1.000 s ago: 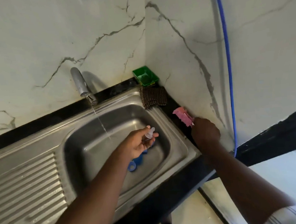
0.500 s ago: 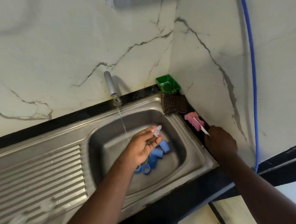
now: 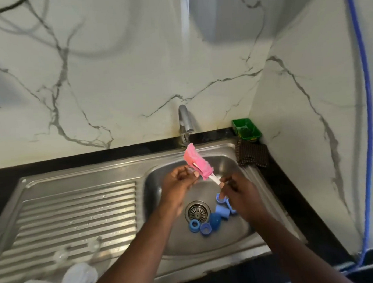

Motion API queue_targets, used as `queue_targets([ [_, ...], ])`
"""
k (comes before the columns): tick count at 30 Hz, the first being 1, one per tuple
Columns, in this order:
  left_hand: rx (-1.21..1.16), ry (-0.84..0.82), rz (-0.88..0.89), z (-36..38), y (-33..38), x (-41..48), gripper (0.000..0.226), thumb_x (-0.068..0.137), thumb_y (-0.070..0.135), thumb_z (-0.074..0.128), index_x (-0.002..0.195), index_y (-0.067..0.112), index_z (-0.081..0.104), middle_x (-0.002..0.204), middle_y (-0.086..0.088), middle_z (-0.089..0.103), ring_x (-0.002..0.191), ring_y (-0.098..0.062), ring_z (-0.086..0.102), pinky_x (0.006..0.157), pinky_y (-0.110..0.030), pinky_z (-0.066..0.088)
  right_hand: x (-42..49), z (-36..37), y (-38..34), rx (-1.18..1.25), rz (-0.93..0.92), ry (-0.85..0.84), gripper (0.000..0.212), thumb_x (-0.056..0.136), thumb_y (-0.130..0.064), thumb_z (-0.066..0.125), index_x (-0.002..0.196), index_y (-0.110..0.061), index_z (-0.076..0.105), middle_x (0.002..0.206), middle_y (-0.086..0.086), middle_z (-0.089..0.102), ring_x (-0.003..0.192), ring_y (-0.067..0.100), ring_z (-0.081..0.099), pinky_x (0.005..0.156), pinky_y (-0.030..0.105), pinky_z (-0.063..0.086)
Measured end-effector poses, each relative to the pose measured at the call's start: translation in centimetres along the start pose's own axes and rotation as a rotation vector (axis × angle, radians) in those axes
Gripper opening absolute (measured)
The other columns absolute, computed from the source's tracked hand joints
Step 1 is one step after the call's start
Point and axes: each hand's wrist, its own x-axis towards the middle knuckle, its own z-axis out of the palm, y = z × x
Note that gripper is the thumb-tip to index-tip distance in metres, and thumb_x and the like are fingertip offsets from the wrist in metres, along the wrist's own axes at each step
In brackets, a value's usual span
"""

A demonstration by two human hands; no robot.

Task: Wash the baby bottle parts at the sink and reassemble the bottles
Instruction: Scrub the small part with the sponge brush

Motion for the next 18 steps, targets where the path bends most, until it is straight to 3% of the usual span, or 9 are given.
queue_targets([
  [5,0.051,-0.009,0.033,-1.4,1.1,-0.8,0.016,0.086,0.01,0.076,0.101,0.007,0.072,0.095,-0.014,0.077,0.102,-0.037,0.071,0.101,-0.052,0.052,0.3,2.8,-0.4,-0.003,0.01,-0.01,0.012,0.095,-0.016,0.063,0.087,-0.024,0.06,0.069,-0.005,0.071,0.052,0.015,0.058,0.053,0.035,0.048],
  [9,-0.123,0.03,-0.01,-3.1,2.2,-0.8,0.006,0.087,0.003,0.072,0.093,0.004,0.073,0.094,-0.018,0.075,0.096,-0.035,0.07,0.103,-0.051,0.051,-0.4,2.4,-0.1,-0.153,-0.07,-0.003,0.01,0.093,-0.015,0.066,0.085,-0.019,0.062,0.072,-0.02,0.069,0.062,0.005,0.063,0.057,0.019,0.045],
  [14,-0.049,-0.041,-0.041,-3.3,1.9,-1.6,0.016,0.089,0.008,0.071,0.103,0.0,0.071,0.098,-0.022,0.074,0.091,-0.03,0.071,0.099,-0.047,0.054,0.4,4.2,-2.0,-0.16,-0.168,0.015,0.011,0.092,-0.016,0.069,0.083,-0.02,0.062,0.072,-0.013,0.071,0.058,0.005,0.061,0.056,0.023,0.046],
  [18,-0.359,-0.024,-0.12,-4.4,3.0,-1.3,0.011,0.092,0.001,0.064,0.102,-0.002,0.069,0.095,-0.016,0.076,0.091,-0.023,0.075,0.09,-0.035,0.059,0.4,4.6,-1.9,-0.132,-0.216,-0.007,0.021,0.09,-0.011,0.07,0.081,-0.026,0.059,0.071,-0.01,0.07,0.063,0.009,0.064,0.059,0.025,0.05],
])
